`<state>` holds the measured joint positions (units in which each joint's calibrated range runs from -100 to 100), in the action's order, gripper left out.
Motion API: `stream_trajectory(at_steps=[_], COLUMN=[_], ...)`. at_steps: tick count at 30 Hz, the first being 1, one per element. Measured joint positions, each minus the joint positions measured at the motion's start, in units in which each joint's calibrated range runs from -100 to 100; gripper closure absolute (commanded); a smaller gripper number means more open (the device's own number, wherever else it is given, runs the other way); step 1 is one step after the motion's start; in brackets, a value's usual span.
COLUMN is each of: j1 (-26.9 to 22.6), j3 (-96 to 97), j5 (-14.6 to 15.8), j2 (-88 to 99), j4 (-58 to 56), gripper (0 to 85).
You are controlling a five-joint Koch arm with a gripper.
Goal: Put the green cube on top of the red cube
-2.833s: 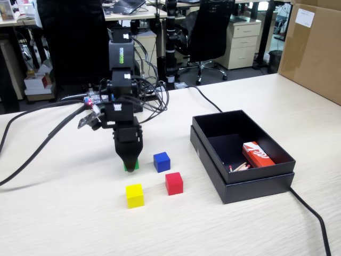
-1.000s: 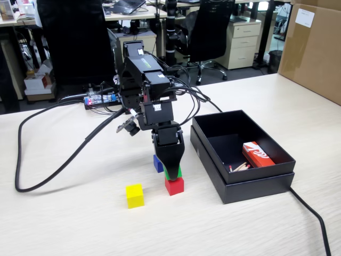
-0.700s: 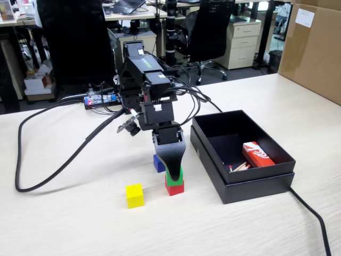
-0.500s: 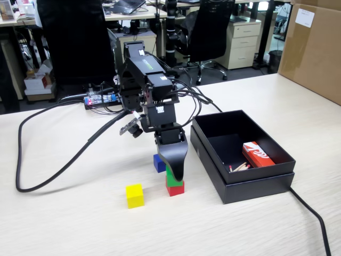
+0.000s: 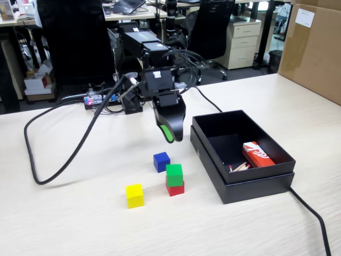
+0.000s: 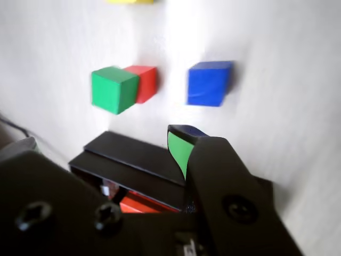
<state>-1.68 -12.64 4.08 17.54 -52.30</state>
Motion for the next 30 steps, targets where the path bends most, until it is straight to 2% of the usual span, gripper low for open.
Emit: stream_trajectory(at_steps=[11,30], j1=[1.47,1.37], j3=[35.97,75.95], j5=[-1.22,-2.64], j2=[38.19,74.43], j4=[4.03,18.12], gripper=[36.0,35.5])
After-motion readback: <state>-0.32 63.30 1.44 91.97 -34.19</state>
